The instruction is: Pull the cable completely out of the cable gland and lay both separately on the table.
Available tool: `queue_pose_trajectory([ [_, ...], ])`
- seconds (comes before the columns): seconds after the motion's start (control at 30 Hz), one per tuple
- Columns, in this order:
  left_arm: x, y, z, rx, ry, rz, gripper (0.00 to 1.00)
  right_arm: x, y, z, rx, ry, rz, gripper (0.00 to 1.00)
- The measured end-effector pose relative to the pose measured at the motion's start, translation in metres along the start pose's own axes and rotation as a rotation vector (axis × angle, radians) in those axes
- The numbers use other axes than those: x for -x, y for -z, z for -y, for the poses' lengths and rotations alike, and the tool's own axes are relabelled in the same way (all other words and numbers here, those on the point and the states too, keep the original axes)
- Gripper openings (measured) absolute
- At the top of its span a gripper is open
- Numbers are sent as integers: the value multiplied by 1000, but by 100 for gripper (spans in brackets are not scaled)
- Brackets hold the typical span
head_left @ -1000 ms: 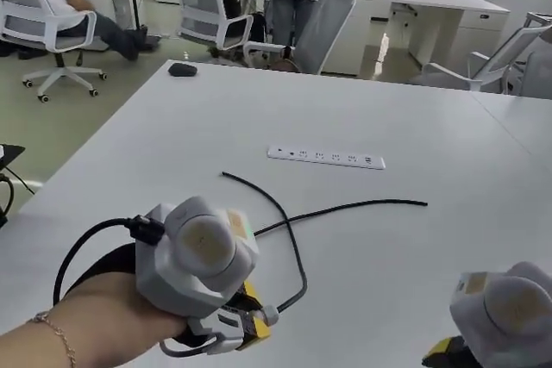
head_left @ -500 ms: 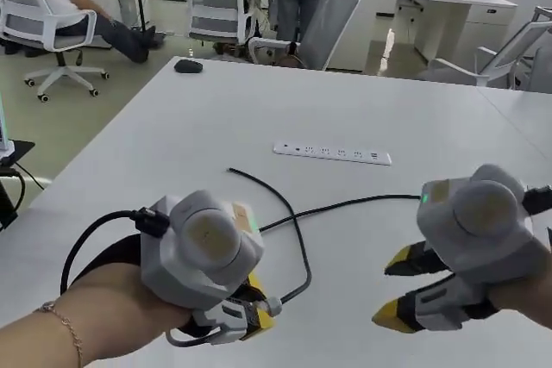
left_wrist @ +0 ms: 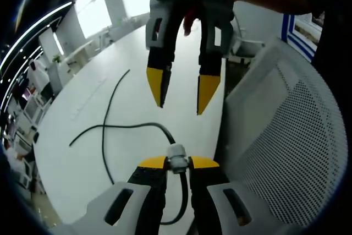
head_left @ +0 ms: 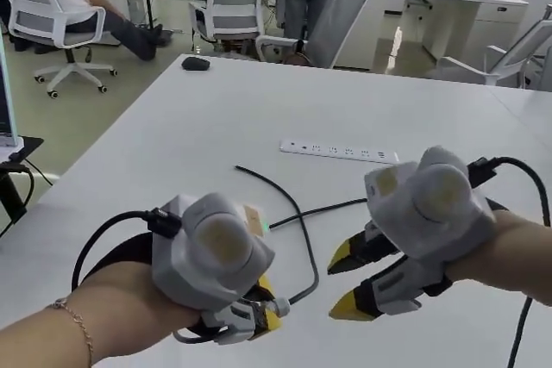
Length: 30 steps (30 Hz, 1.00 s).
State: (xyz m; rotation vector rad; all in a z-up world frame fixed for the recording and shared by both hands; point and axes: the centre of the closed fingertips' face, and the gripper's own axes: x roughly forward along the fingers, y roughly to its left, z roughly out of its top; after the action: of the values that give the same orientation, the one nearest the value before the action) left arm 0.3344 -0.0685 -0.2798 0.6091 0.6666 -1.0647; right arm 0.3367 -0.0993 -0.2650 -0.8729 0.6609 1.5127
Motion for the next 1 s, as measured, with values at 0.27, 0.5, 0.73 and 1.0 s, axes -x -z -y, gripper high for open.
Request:
queue_pose_trajectory([
  [0.27,-3,1,8,-70,18,-24,16,-24,-14,4,45,-101,16,25],
  [0.5,-3,0,9,-102,20,-27,16,-33,-19,-8,17,-237,38,18],
  [0.73,-4,-5,18,-145,48,-14,16,-40,-14,-20,-7,-322,32,13],
  [1.0,-11,-1,20,-96,72,0,17,-43,-6,-24,-98,-282,46,11],
])
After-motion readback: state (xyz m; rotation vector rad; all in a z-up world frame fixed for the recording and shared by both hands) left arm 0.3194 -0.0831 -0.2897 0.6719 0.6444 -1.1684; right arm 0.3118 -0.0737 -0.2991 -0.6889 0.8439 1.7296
